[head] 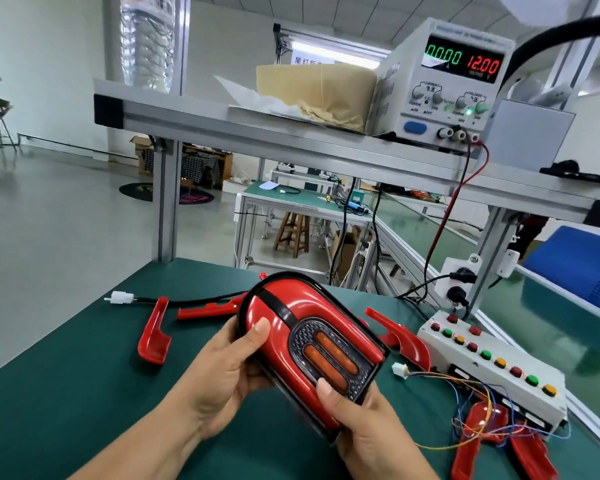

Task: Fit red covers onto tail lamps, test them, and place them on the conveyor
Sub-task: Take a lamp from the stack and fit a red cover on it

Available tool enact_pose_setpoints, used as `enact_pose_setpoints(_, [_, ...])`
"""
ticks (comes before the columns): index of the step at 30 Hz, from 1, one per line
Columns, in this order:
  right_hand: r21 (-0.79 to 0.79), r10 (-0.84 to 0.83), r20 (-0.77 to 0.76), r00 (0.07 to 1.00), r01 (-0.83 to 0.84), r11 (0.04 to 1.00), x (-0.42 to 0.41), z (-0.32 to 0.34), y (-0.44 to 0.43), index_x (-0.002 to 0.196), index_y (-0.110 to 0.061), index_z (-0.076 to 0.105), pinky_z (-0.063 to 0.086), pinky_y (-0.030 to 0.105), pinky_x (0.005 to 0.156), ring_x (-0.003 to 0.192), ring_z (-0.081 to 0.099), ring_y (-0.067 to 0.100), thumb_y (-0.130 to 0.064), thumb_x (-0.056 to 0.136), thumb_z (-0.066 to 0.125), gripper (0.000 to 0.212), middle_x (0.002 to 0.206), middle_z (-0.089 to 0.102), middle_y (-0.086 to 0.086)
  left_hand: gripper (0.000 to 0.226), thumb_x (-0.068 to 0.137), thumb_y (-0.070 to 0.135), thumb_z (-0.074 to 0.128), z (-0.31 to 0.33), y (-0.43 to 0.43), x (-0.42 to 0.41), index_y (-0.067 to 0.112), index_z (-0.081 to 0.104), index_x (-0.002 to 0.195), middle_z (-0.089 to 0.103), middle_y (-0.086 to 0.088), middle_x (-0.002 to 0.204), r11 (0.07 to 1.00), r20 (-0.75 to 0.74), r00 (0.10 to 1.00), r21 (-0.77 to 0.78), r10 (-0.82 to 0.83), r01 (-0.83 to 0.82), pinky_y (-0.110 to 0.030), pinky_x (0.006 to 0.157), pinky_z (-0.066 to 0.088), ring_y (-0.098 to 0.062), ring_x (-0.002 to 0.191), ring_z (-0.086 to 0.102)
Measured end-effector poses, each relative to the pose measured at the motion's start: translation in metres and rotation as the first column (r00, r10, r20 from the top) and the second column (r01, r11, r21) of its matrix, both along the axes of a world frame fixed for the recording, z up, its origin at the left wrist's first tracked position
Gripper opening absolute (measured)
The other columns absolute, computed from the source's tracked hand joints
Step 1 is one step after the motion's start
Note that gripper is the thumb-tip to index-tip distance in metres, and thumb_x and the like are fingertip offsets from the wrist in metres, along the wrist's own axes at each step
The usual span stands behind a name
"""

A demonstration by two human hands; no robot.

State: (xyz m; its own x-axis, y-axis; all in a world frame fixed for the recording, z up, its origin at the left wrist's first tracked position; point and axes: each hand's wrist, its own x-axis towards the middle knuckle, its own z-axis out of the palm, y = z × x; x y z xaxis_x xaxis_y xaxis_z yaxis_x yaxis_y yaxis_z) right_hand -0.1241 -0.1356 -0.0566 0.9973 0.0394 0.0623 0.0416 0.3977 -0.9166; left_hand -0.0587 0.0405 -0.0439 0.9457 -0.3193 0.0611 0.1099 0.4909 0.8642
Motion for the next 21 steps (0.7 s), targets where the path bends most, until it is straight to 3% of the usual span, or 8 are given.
enact_pose_setpoints(3, [-0.012,0.085,-0.090,0.992,-0.087,0.996,0.000,0.009,-0.012,0.127,-0.018,0.062,0.052,0.057,0.091,0.114,0.063,0.037,-0.040,0.081,0.071,0.052,0.123,0.066,0.017,0.046,0.071,0.032,0.079,0.005,0.015,0.005,0.015,0.067,0.113,0.074,-0.012,0.089,0.996,0.018,0.999,0.074,-0.045,0.044,-0.037,0.058,0.058,-0.024,0.073,0.071])
enact_pose_setpoints(6, [-0.029,0.070,-0.199,0.978,-0.077,0.997,0.000,0.019,-0.020,0.117,-0.022,0.068,0.049,0.062,0.093,0.108,0.064,0.043,-0.062,0.077,0.050,0.061,0.115,0.069,0.021,0.042,0.075,0.032,0.079,0.004,0.024,0.008,0.013,0.070,0.111,0.072,-0.016,0.092,0.977,0.012,0.994,0.185,-0.111,0.107,-0.038,0.064,0.059,-0.026,0.075,0.069])
enact_pose_setpoints(9, [-0.153,0.061,-0.206,0.977,-0.094,0.984,-0.002,0.016,-0.016,0.116,-0.011,0.070,0.053,0.052,0.093,0.105,0.066,0.040,-0.046,0.085,0.055,0.050,0.113,0.069,0.023,0.040,0.077,0.037,0.078,0.004,0.023,0.007,0.017,0.071,0.111,0.072,-0.016,0.096,0.948,0.057,0.984,0.281,-0.171,0.148,-0.036,0.068,0.059,-0.025,0.078,0.068])
enact_pose_setpoints(13, [-0.121,0.029,-0.200,0.979,-0.054,0.991,-0.005,0.015,-0.010,0.115,-0.006,0.070,0.053,0.053,0.092,0.105,0.066,0.041,-0.034,0.081,0.064,0.044,0.113,0.068,0.025,0.042,0.074,0.050,0.076,0.009,0.016,0.004,0.025,0.074,0.107,0.072,-0.017,0.104,0.937,0.060,0.984,0.320,-0.170,0.142,-0.043,0.079,0.057,-0.028,0.086,0.068])
enact_pose_setpoints(16, [-0.151,-0.036,-0.195,0.980,0.006,0.988,-0.005,0.018,-0.007,0.106,0.000,0.073,0.055,0.050,0.090,0.097,0.069,0.039,-0.031,0.075,0.067,0.044,0.103,0.071,0.024,0.071,0.072,0.073,0.056,0.011,0.017,-0.006,0.013,0.075,0.105,0.071,-0.022,0.110,0.943,-0.076,0.985,0.287,-0.154,0.170,-0.045,0.088,0.057,-0.032,0.095,0.070])
enact_pose_setpoints(18, [-0.177,-0.023,-0.142,0.990,-0.003,0.984,-0.004,0.025,-0.009,0.092,0.000,0.077,0.060,0.036,0.071,0.083,0.073,0.030,-0.025,0.082,0.063,0.031,0.093,0.074,0.022,0.097,0.060,0.087,0.044,0.021,0.009,-0.012,0.005,0.073,0.104,0.069,-0.024,0.114,0.946,-0.182,0.963,0.223,-0.198,0.236,-0.049,0.099,0.050,-0.033,0.098,0.069])
enact_pose_setpoints(19, [-0.197,-0.025,-0.129,0.991,-0.001,0.980,-0.003,0.028,-0.011,0.083,0.000,0.078,0.059,0.028,0.059,0.073,0.074,0.024,-0.021,0.088,0.059,0.028,0.084,0.074,0.020,0.102,0.055,0.089,0.050,0.024,0.005,-0.013,0.000,0.072,0.101,0.067,-0.026,0.118,0.954,-0.231,0.953,0.180,-0.196,0.240,-0.052,0.105,0.045,-0.032,0.095,0.070])
enact_pose_setpoints(21, [-0.194,-0.017,-0.140,0.990,-0.011,0.981,-0.006,0.034,-0.015,0.081,0.001,0.076,0.052,0.020,0.045,0.061,0.072,0.019,-0.021,0.091,0.057,0.030,0.074,0.074,0.017,0.080,0.061,0.073,0.073,0.029,-0.006,-0.010,-0.004,0.077,0.084,0.066,-0.028,0.119,0.975,-0.274,0.950,0.116,-0.153,0.190,-0.045,0.095,0.053,-0.027,0.076,0.075])
